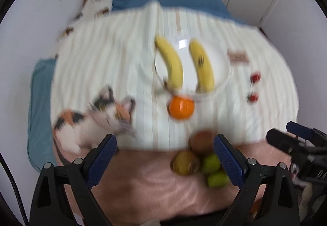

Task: Organize fruits
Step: 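Move both grippers toward the cluster of apples and oranges, then grasp the brownish apple with the left gripper while the right gripper grasps a mandarin orange, then carry the apple and orange with both grippers over the white plate, then lower the apple and orange onto the plate beside the bananas, open both grippers, then move both grippers back toward the green apples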

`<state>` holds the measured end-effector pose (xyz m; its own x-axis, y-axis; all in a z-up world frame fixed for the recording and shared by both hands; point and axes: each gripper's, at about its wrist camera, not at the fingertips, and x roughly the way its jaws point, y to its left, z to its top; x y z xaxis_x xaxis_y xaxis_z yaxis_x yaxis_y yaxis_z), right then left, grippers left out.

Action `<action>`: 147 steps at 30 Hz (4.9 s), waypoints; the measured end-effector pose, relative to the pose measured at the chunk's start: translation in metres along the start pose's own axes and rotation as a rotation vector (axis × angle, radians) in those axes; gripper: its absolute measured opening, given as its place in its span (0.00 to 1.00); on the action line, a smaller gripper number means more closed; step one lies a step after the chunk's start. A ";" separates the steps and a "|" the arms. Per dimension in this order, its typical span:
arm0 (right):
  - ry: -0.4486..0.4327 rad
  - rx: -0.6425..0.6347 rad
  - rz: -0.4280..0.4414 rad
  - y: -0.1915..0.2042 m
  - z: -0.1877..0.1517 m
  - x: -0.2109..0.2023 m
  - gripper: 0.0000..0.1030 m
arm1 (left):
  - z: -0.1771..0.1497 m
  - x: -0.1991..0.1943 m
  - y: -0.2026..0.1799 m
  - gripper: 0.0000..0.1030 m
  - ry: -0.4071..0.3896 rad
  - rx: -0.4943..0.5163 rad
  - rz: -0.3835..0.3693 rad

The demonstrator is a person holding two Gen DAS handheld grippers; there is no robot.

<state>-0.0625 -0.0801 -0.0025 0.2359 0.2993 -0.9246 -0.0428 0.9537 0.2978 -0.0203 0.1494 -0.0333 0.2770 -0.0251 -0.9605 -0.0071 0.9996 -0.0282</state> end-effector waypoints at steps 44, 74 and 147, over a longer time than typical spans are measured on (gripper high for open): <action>0.283 0.038 -0.192 -0.068 -0.066 0.139 0.67 | -0.092 0.146 0.032 0.62 0.287 -0.022 0.041; -0.044 0.008 -0.028 -0.011 0.118 0.074 0.66 | 0.179 0.060 -0.019 0.62 0.036 0.037 -0.193; -0.206 -0.106 -0.162 0.027 0.092 -0.009 0.95 | 0.100 -0.042 -0.004 0.89 -0.234 0.013 0.012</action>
<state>0.0230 -0.0603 0.0358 0.4395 0.1401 -0.8872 -0.0869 0.9898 0.1132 0.0641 0.1480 0.0352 0.4925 -0.0104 -0.8703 0.0004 0.9999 -0.0118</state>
